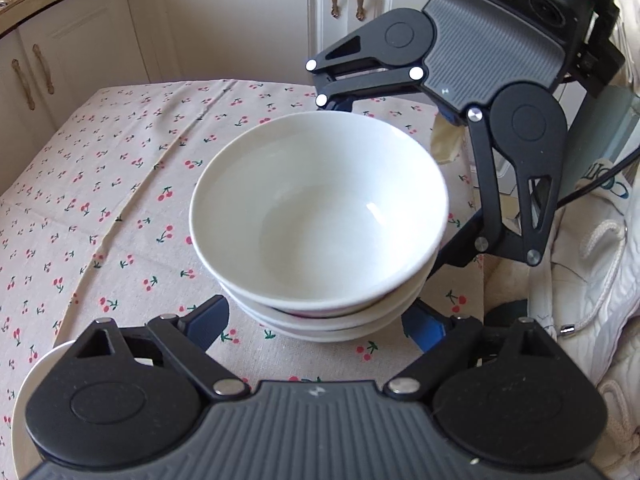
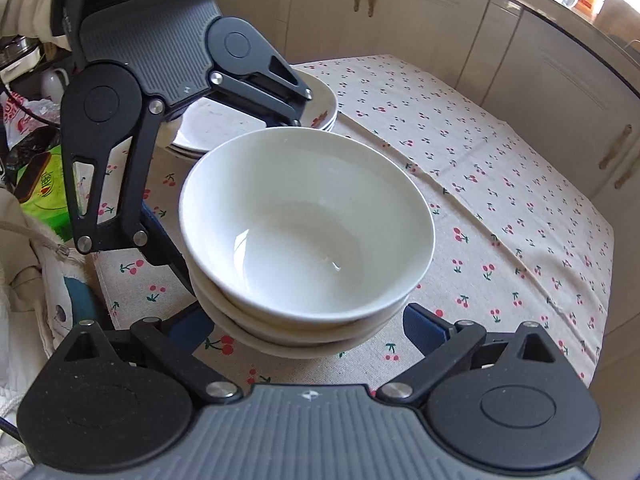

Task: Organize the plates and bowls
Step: 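Lift the bowl stack with both tools and carry it over the plate stack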

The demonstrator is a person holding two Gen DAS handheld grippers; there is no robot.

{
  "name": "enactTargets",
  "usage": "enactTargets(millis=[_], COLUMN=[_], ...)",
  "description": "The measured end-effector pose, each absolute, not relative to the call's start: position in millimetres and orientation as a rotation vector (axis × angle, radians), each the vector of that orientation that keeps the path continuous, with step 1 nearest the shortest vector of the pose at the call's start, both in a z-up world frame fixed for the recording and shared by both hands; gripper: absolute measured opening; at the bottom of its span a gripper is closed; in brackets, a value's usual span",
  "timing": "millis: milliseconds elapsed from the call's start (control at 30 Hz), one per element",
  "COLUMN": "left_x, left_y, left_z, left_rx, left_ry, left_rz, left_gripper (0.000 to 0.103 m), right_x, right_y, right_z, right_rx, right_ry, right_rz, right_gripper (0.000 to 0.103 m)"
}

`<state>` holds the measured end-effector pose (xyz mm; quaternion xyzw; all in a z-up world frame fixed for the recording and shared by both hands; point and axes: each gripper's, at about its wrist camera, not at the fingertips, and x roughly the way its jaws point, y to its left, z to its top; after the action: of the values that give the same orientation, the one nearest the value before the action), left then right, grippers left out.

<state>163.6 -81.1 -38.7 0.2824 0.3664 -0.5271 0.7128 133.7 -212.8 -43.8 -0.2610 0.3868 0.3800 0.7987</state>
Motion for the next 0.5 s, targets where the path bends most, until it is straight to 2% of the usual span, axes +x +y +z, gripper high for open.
enactTargets(millis=[233, 500], left_x=[170.0, 170.3], left_y=[-78.8, -79.1], left_z=[-38.9, -40.7], left_rx=[0.601, 0.604], left_ry=[0.837, 0.849], left_rz=[-1.205, -1.245], left_gripper=[0.091, 0.086], right_x=[137.4, 141.1], right_y=[-213.9, -212.6], right_z=[-43.7, -43.9], right_rx=[-0.557, -0.556], right_ry=[0.846, 0.861], right_rz=[0.845, 0.881], right_gripper=[0.102, 0.096])
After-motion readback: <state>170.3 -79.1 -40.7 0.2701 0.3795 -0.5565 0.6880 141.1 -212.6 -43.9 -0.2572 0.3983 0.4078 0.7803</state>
